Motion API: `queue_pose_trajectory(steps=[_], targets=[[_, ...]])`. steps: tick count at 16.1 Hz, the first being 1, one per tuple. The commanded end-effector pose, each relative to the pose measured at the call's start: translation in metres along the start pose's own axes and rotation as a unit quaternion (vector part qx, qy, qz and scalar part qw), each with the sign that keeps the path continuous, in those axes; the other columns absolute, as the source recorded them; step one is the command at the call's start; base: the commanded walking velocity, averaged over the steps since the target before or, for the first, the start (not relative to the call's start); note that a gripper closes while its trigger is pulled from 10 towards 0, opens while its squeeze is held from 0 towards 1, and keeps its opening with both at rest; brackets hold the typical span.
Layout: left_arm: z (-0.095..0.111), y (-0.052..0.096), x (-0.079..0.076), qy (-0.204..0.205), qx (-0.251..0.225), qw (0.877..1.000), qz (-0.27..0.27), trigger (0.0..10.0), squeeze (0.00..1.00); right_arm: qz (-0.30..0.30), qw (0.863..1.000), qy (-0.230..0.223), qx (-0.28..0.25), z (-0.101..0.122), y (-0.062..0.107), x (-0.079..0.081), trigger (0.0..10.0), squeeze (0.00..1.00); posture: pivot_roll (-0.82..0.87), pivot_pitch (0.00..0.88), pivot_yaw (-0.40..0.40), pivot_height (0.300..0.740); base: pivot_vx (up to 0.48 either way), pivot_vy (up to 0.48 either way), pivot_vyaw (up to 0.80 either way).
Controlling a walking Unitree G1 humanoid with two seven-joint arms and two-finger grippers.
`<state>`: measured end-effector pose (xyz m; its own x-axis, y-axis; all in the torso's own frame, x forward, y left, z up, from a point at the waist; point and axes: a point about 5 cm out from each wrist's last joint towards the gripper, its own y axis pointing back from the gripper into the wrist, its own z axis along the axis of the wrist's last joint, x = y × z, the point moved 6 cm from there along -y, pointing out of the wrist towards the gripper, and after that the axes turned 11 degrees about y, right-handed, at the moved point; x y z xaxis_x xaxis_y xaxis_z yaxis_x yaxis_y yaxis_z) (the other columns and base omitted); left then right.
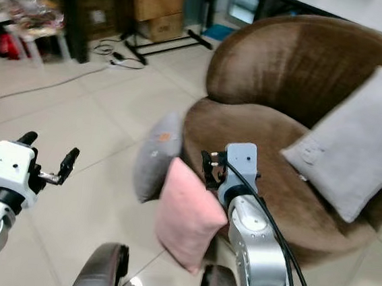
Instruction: Move the pillow to the sofa from floor
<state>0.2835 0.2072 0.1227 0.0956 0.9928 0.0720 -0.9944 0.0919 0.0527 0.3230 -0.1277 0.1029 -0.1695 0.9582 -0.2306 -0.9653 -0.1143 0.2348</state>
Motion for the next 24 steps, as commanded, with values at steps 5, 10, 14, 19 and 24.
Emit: queue_pose_trajectory(steps=[5, 10, 14, 19, 24], targets=[[0.004, 0.001, -0.008, 0.005, -0.008, 1.000, -0.012, 10.0, 0.58, -0.017, 1.000, 0.007, 0.009, -0.006, 0.001, -0.010, 10.0, 0.00, 0.01, 0.000, 0.000, 0.604, 0.305, 0.000, 0.00], [0.004, 0.003, -0.010, 0.006, -0.009, 1.000, -0.010, 10.0, 0.58, -0.008, 1.000, 0.010, 0.006, -0.005, 0.000, -0.008, 10.0, 0.00, 0.02, 0.000, -0.011, 0.604, 0.305, 0.000, 0.00], [-0.002, 0.002, -0.010, -0.002, 0.001, 1.000, -0.008, 10.0, 0.40, 0.022, 1.000, 0.002, 0.012, -0.009, -0.001, -0.001, 10.0, 0.00, 0.01, 0.000, -0.017, 0.584, 0.000, 0.000, 0.00], [-0.007, -0.003, -0.015, -0.006, 0.015, 0.999, -0.035, 10.0, 0.41, 0.061, 0.998, 0.011, 0.033, -0.020, -0.025, 0.012, 10.0, 0.00, 0.02, 0.000, -0.003, 0.534, 0.000, 0.000, 0.00], [-0.009, -0.002, -0.020, -0.011, 0.024, 0.998, -0.056, 10.0, 0.41, 0.106, 0.992, 0.044, 0.048, -0.030, -0.046, 0.034, 10.0, 0.00, 0.02, 0.017, -0.013, 0.489, 0.000, 0.000, 0.00]])
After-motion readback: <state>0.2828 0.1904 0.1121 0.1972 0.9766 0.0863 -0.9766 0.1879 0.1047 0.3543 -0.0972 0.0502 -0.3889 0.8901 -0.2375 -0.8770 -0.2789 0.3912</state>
